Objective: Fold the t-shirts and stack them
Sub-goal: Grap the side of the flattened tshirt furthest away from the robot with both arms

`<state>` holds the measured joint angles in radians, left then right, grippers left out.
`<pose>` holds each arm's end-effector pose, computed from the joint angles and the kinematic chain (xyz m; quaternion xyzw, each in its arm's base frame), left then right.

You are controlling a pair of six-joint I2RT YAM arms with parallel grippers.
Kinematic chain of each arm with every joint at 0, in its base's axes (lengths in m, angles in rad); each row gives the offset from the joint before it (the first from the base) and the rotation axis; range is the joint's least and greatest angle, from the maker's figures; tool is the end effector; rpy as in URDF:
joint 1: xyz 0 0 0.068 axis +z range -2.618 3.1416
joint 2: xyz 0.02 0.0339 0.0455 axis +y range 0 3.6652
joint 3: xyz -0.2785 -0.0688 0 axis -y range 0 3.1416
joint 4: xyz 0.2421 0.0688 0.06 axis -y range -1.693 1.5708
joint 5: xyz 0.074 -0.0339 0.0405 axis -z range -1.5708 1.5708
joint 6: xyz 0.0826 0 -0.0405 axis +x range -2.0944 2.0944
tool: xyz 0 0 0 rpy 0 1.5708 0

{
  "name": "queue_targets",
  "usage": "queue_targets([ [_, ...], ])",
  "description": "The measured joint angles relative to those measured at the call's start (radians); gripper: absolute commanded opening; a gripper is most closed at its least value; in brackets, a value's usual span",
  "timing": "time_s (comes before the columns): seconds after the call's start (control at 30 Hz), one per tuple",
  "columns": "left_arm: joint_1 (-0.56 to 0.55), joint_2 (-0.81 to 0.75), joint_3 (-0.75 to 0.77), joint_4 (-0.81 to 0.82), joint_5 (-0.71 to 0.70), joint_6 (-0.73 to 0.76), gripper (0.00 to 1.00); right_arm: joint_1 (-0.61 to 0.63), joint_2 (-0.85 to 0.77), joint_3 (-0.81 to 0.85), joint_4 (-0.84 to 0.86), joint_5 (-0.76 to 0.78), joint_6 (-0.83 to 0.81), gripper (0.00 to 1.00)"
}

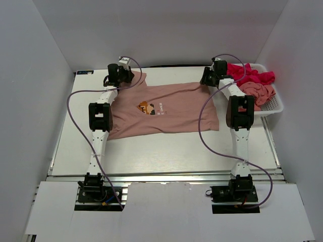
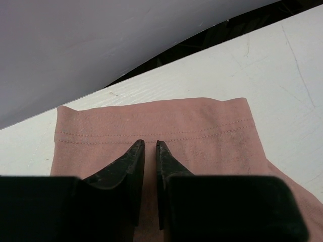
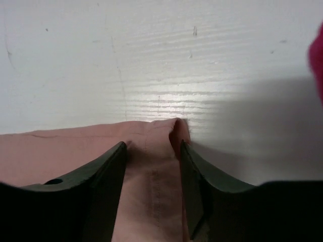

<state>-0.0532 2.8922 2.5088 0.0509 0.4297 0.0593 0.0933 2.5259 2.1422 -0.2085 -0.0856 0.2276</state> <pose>0.6750 -0.0704 0.0987 0.1683 0.7874 -0.1719 0.5675 0.6206 0.0652 0.1521 0.0391 0.8812 0.1123 0.4575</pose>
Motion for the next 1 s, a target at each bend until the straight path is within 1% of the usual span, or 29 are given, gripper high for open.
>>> queue_targets([
  [0.03, 0.0, 0.0, 0.0, -0.002, 0.0, 0.002, 0.24, 0.0, 0.011, 0.004, 0.002, -0.007, 0.0, 0.46],
  [0.13, 0.0, 0.0, 0.006, -0.011, 0.0, 0.004, 0.22, -0.002, 0.028, 0.005, 0.008, -0.03, 0.004, 0.43],
  [0.17, 0.002, 0.0, 0.007, -0.014, 0.0, 0.005, 0.21, -0.004, 0.029, 0.005, 0.01, -0.035, 0.005, 0.4],
  [0.2, 0.002, 0.0, 0.008, -0.016, 0.0, 0.005, 0.19, -0.006, 0.029, 0.005, 0.01, -0.042, 0.005, 0.34],
  [0.23, 0.004, 0.0, 0.008, -0.018, 0.0, 0.005, 0.18, -0.008, 0.029, 0.005, 0.01, -0.045, 0.003, 0.19],
  [0.27, 0.005, 0.0, 0.009, -0.02, 0.0, 0.006, 0.16, -0.009, 0.029, 0.004, 0.011, -0.049, 0.006, 0.12],
  [0.3, 0.005, 0.0, 0.01, -0.021, 0.0, 0.007, 0.1, -0.01, 0.029, 0.004, 0.013, -0.051, 0.005, 0.03],
  [0.33, 0.005, 0.0, 0.01, -0.022, 0.0, 0.007, 0.06, -0.011, 0.029, 0.003, 0.018, -0.053, 0.005, 0.0],
  [0.37, 0.005, 0.0, 0.011, -0.023, 0.0, 0.009, 0.0, -0.012, 0.029, 0.001, 0.023, -0.054, 0.008, 0.0],
  [0.53, 0.006, 0.0, 0.016, -0.034, -0.008, 0.016, 0.0, -0.012, 0.029, -0.034, 0.067, -0.056, 0.013, 0.0],
  [0.77, 0.015, 0.0, 0.023, -0.047, -0.037, 0.037, 0.0, -0.014, 0.024, -0.064, 0.117, -0.098, 0.031, 0.0],
  [0.8, 0.018, 0.0, 0.023, -0.047, -0.041, 0.042, 0.07, -0.015, 0.024, -0.064, 0.119, -0.103, 0.033, 0.0],
  [0.83, 0.022, 0.0, 0.023, -0.047, -0.047, 0.047, 0.22, -0.015, 0.024, -0.065, 0.12, -0.106, 0.034, 0.0],
  [0.87, 0.026, -0.001, 0.023, -0.048, -0.052, 0.058, 0.53, -0.015, 0.024, -0.065, 0.12, -0.109, 0.035, 0.0],
  [0.9, 0.03, -0.001, 0.023, -0.048, -0.056, 0.066, 0.68, -0.015, 0.024, -0.065, 0.12, -0.113, 0.035, 0.0],
  [0.93, 0.034, -0.001, 0.023, -0.047, -0.062, 0.07, 0.8, -0.015, 0.024, -0.065, 0.12, -0.117, 0.035, 0.0],
  [0.97, 0.039, -0.001, 0.023, -0.045, -0.068, 0.076, 0.91, -0.015, 0.024, -0.066, 0.12, -0.121, 0.035, 0.0],
  [1.0, 0.04, -0.001, 0.023, -0.044, -0.073, 0.08, 0.98, -0.015, 0.024, -0.067, 0.121, -0.124, 0.036, 0.0],
])
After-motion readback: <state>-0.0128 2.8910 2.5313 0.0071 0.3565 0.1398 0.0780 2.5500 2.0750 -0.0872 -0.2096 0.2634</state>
